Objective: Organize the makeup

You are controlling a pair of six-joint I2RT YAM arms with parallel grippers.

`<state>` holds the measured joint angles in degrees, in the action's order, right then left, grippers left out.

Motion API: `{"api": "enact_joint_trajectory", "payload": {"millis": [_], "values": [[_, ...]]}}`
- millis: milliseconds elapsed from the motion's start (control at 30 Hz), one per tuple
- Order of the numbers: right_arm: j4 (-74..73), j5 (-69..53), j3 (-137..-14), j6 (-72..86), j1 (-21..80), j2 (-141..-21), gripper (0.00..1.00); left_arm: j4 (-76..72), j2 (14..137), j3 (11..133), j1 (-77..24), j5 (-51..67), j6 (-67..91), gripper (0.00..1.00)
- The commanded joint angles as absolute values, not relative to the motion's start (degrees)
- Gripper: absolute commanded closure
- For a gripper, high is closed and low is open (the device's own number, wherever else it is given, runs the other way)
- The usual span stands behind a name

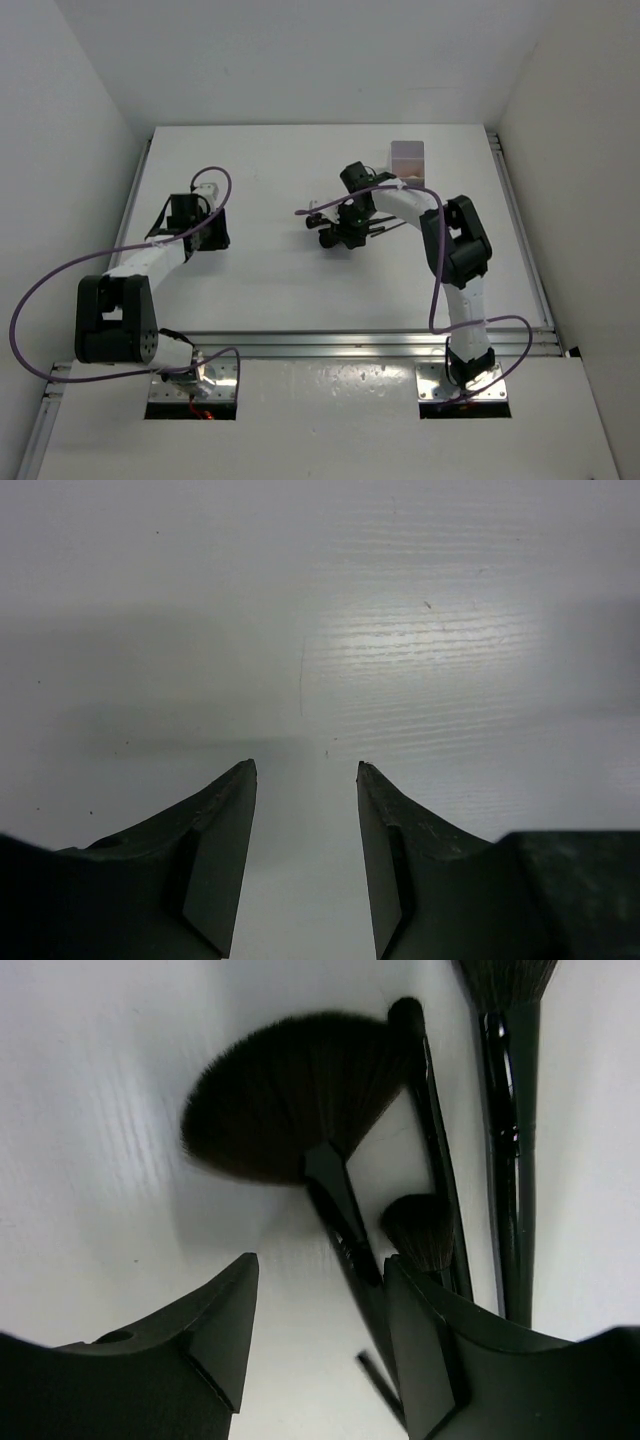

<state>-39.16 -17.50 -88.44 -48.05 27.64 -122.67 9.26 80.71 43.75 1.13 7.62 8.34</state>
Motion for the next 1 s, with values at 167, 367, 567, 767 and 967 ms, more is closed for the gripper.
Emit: {"api": "enact_joint_trajectory", "payload": {"millis": [167,367,567,767,967], "values": [[-39.20,-14.76,-90.26,-50.09,29.18,-123.23,0.49,5.98,79.37,43.51,1.41,8.26,9.67,0.49],[-38.14,-17.14,-89.56,-50.45,29.36,-120.15,0.56,5.45,79.89,42.98,1.41,8.26,9.67,0.48],[-38.24,-14.42,-89.30,-52.65,29.44,-122.69,0.61,4.39,79.89,42.45,1.41,8.26,9.67,0.48],[-36.65,-14.76,-87.72,-53.09,29.62,-123.66,0.90,4.39,79.37,42.45,0.88,8.26,9.14,0.48],[-34.54,-14.94,-87.54,-53.26,30.32,-123.49,0.94,4.39,79.37,42.45,0.35,8.26,9.14,0.48]]}}
